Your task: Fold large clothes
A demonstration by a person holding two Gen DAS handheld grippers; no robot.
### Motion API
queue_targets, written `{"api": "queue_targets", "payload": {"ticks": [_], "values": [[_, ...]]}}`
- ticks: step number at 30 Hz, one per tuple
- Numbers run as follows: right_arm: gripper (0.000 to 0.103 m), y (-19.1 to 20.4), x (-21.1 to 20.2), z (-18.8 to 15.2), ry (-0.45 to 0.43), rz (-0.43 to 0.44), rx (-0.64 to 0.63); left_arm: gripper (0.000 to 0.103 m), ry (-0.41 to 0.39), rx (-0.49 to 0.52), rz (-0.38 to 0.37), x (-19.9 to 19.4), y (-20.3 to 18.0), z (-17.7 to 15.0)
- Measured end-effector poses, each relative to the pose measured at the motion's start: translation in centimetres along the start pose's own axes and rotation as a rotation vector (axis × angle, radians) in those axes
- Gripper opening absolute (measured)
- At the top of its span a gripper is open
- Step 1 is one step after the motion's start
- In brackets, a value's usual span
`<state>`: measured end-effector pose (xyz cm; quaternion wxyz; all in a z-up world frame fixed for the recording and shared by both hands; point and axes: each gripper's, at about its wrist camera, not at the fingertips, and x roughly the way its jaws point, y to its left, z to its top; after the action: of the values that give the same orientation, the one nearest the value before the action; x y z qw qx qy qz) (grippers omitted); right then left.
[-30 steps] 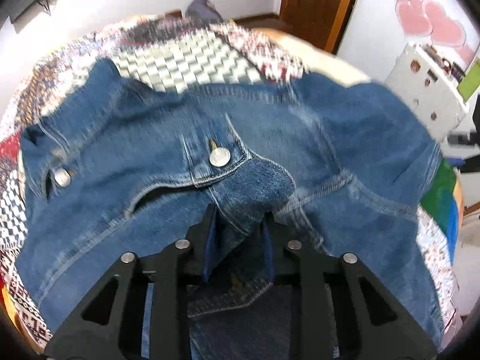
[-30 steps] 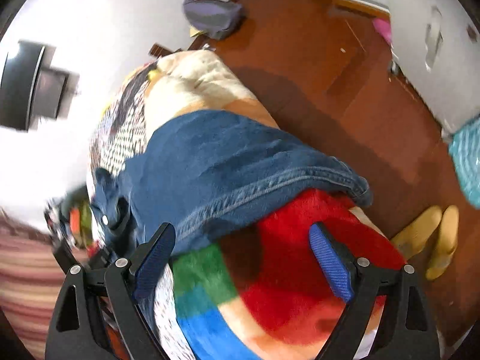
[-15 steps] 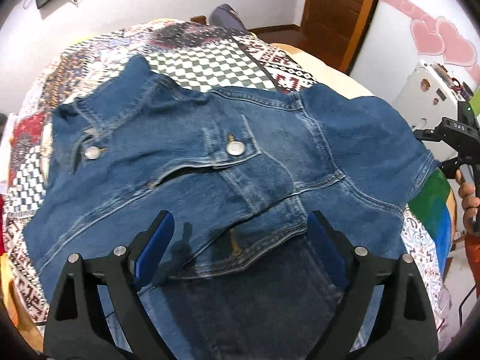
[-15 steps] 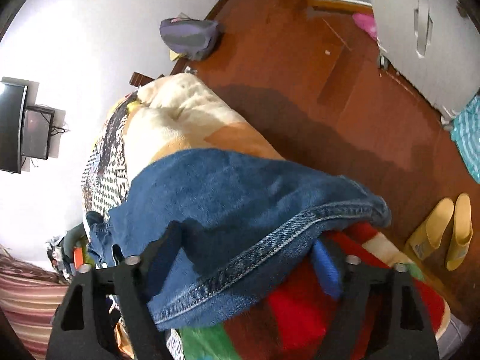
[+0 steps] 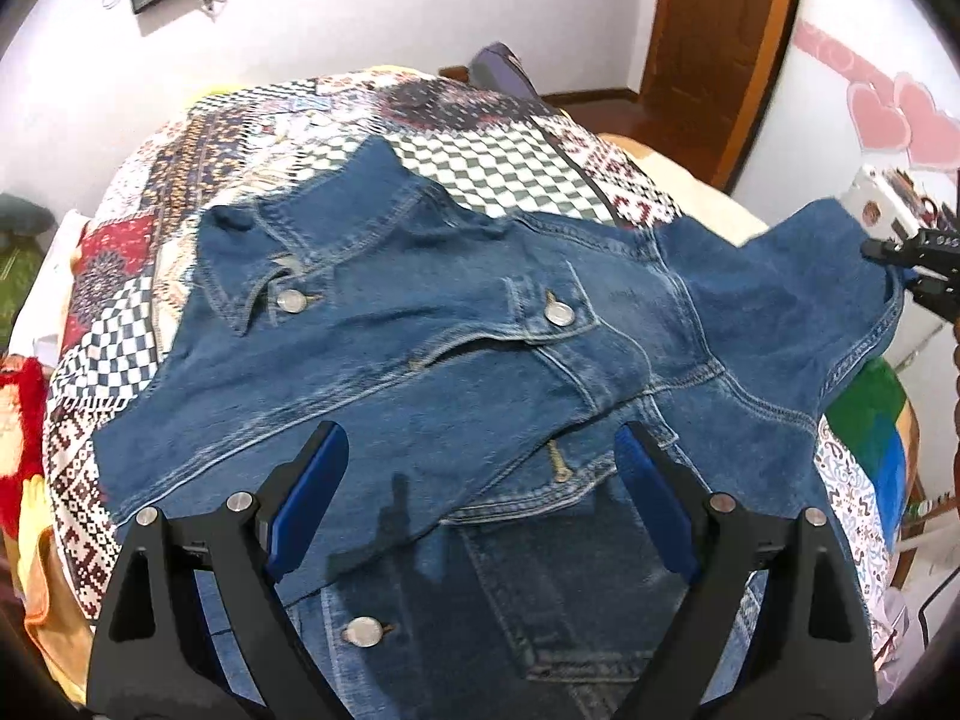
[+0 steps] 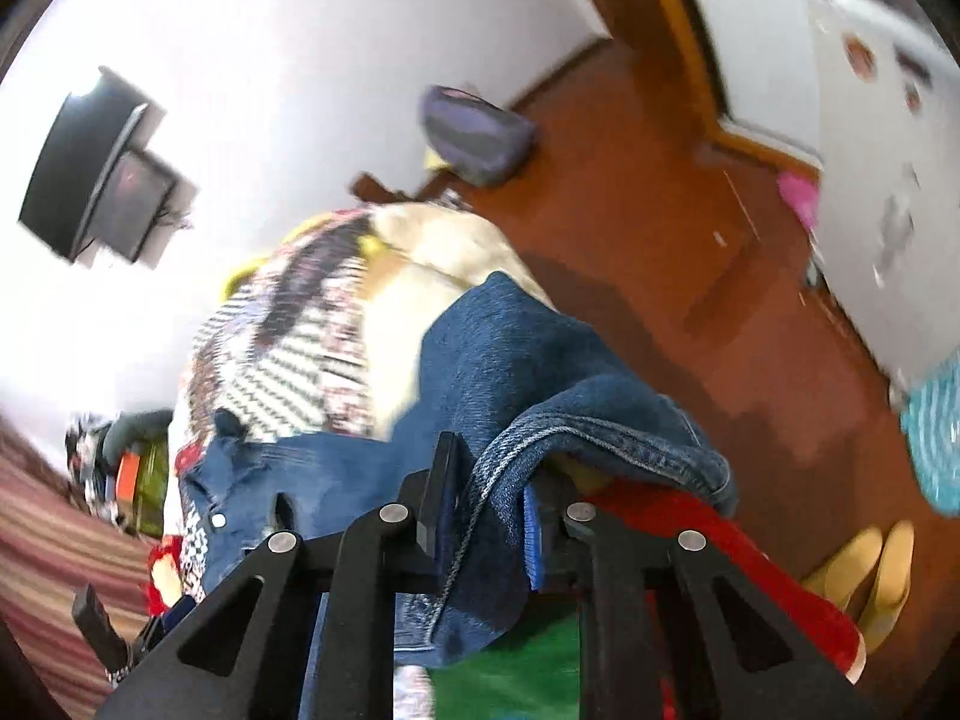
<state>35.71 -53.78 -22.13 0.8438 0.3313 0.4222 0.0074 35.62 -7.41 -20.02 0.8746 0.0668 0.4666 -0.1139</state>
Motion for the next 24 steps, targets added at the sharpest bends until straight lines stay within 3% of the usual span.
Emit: {"api": "queue_targets", "payload": {"ticks": [7,13,19,24], "values": [[0.013,10.3,-3.1,0.8,-0.066,0.129,-0.188,0.091,-0.07,-0.063,0.015,-3.0,3.3,-0.9],[0.011,20.1,-1.8,-1.0,-0.029,0.233,-0.317,0.091,-0.11,-0.135,0.019,-5.2,6.8,-2.4],[0.011,27.9,2.9,-7.0,0.12,0.269,-0.459,0.091,-0.119,-0.19,0.053,-6.8,10.3,-4.9],[0.011,31.3,7.7,-13.7,0.286,0.263,-0.576,0.092,-0.102,-0.253,0.068,-7.4,13.0,-7.3]]}}
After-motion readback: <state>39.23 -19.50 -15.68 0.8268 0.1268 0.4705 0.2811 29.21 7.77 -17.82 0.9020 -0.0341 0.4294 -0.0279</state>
